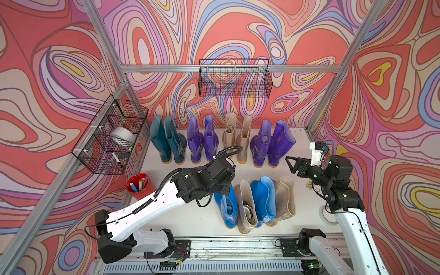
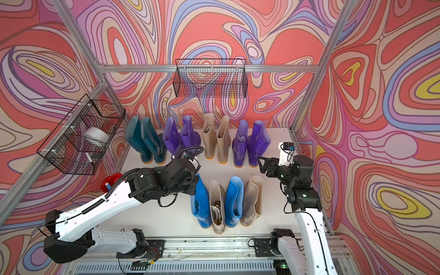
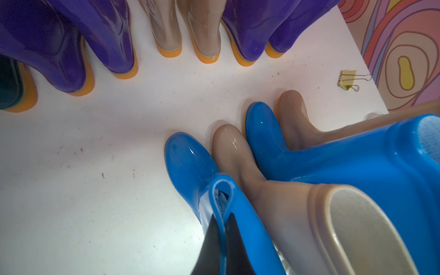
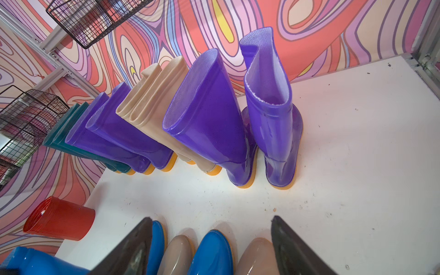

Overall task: Match and arrange rain boots in pairs
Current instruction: Pick up the rain boot at the center of the board, then place the rain boot at the center of the board.

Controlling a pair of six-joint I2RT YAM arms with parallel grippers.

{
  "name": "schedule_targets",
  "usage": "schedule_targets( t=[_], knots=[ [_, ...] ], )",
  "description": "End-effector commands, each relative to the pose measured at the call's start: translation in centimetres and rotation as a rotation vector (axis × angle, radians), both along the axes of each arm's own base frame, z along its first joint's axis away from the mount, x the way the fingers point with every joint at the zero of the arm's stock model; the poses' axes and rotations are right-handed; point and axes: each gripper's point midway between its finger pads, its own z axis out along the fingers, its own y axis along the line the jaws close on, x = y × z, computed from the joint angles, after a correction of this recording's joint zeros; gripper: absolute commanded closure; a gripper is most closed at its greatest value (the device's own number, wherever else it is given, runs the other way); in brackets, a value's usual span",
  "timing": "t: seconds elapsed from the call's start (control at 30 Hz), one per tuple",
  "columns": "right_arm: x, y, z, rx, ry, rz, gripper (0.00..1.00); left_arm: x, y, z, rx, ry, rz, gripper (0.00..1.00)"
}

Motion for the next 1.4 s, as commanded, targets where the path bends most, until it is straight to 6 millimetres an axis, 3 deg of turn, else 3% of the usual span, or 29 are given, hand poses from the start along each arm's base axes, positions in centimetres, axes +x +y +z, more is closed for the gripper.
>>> schedule_targets(
  t=[0.0,0.2,0.5,0.93,1.37],
  knots=[
    [-0.2,0.1,0.5,-0.007,-0.010,0.005,0.20,1.9,1.9,3.7,-0.024,-0.121,0.038,1.00],
    [0.0,0.2,1.0,0.002,-0.016,0.005,0.21,3.5,2.3,5.3,-0.019,-0.178,-0.023,1.00],
    [0.0,0.3,1.6,0.021,-0.016,0.008,0.21,4.9,3.8,5.4,0.084,-0.139,-0.051,1.00],
    [0.0,0.3,1.7,0.023,-0.014,0.007,0.21,4.1,5.3,4.3,0.104,-0.102,-0.053,1.00],
    [0.0,0.1,1.4,0.014,-0.004,-0.006,0.21,4.7,3.5,4.0,0.073,-0.098,-0.120,1.00]
  ],
)
